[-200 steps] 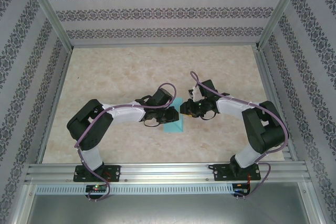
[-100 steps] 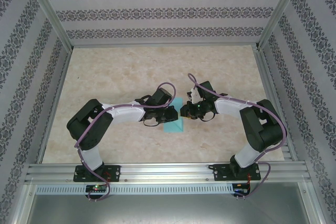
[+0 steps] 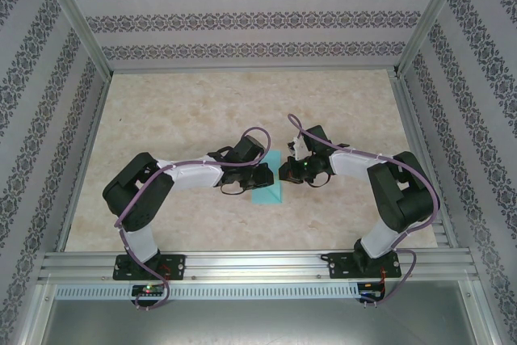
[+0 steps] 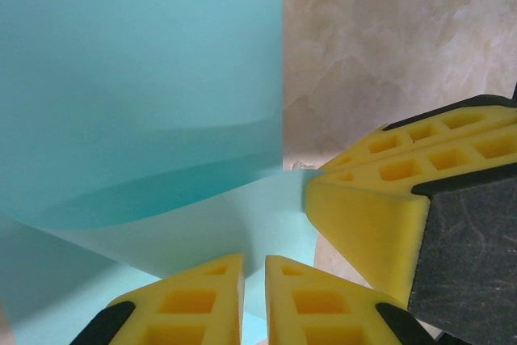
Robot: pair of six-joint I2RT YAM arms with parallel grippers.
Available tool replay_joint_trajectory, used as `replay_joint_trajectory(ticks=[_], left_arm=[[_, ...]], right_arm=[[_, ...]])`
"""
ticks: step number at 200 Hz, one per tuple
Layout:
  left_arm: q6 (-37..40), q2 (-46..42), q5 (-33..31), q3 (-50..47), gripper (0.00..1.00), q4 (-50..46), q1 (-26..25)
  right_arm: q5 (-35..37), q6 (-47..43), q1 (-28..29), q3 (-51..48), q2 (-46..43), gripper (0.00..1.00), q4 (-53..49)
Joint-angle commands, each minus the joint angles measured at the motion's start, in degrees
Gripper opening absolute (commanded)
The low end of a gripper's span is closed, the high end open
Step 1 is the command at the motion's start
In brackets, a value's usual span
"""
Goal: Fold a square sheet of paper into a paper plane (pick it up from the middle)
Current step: Fold the triangle a second time at the center of the table.
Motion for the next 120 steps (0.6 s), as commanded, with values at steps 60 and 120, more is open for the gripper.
replay_joint_trajectory(ticks=[60, 120], left_arm=[[1.4, 0.6, -0.3, 0.0, 0.15, -0.4, 0.7], [1.6, 0.7, 0.5, 0.4, 0.16, -0.1, 0.7]], right_arm=[[-0.5, -0.8, 0.6, 1.2, 0.3, 0.22, 1.6], [0.6, -1.4, 0.6, 1.3, 1.0, 0.11, 1.8]])
